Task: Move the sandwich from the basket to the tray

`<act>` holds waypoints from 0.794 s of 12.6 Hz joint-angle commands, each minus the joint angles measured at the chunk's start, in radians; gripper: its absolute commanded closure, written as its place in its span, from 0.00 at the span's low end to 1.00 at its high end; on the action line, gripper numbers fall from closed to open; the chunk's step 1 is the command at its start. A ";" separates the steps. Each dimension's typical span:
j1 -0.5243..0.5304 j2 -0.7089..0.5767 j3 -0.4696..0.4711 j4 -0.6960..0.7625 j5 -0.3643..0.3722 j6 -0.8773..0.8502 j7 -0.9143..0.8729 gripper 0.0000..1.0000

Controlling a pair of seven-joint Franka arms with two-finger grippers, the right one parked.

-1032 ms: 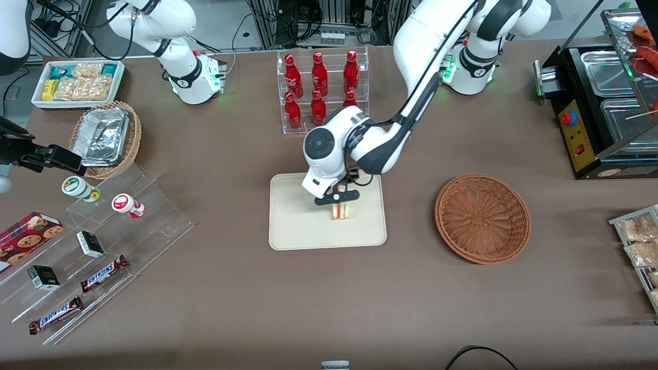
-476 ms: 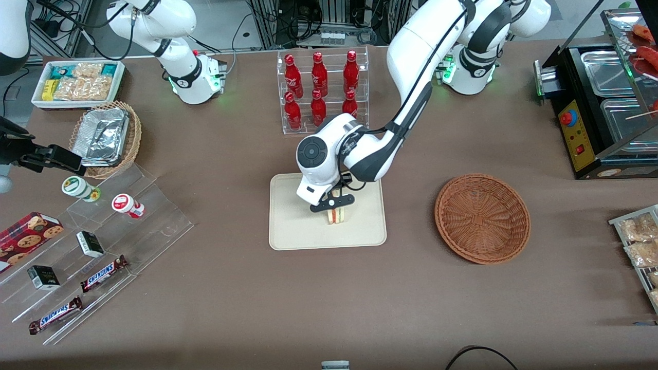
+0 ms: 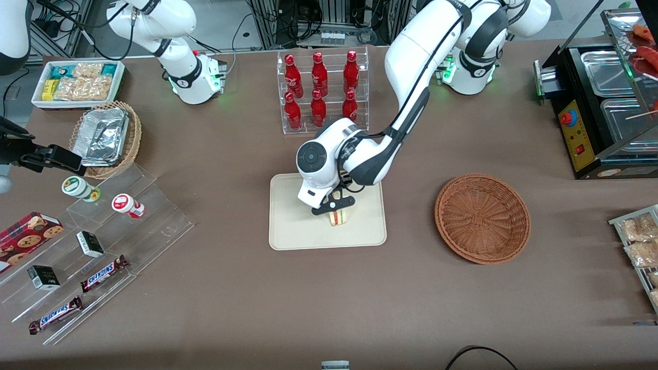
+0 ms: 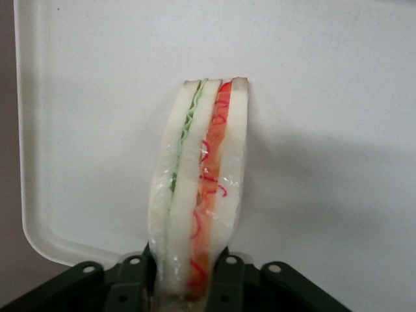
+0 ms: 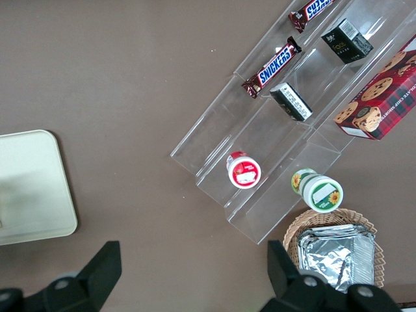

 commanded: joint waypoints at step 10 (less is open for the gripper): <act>0.017 -0.223 0.016 0.057 -0.035 -0.252 0.140 0.00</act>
